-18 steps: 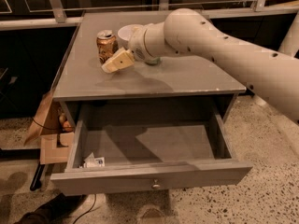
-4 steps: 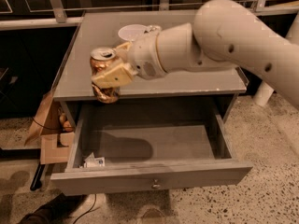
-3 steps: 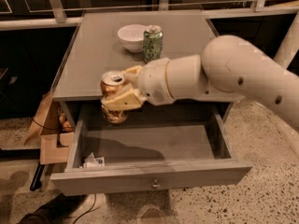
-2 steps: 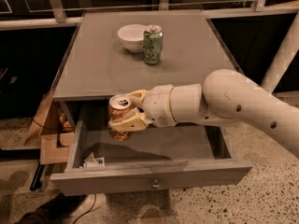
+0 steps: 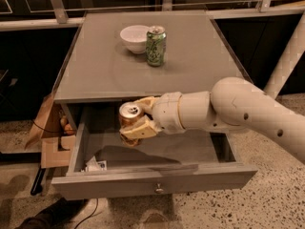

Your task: Place orange can into top drawer

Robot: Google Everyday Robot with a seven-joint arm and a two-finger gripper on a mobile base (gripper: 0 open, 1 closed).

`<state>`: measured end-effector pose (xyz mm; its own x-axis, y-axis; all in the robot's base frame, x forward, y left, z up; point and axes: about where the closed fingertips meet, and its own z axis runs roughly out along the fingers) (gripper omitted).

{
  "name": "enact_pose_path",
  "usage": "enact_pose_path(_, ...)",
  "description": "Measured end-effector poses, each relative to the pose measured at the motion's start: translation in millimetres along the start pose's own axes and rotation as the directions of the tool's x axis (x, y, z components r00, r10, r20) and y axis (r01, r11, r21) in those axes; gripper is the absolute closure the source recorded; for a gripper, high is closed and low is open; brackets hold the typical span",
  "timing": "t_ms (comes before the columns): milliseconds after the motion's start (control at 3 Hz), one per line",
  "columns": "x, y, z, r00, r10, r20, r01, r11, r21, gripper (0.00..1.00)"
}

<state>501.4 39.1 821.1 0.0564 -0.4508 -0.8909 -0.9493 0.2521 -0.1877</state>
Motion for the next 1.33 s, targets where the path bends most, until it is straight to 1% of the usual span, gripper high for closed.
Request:
enact_pose_path(333, 31.9, -8.4, -1.3, 0.998, -0.067, -0.016, 0.067, 0.9977, 0.008, 1.0)
enact_pose_path(667, 65.3, -20.8, -0.8, 0.995, -0.096, -0.02, 0.097, 0.9951, 0.021, 1.0)
enact_pose_path(1000, 98.1, -30.0, 4.7, 0.995, -0.096, -0.021, 0.096, 0.9952, 0.018, 1.0)
enact_pose_path(1333, 128.5, -34.5, 12.2, 0.996, -0.088, -0.015, 0.088, 0.9961, 0.004, 1.0)
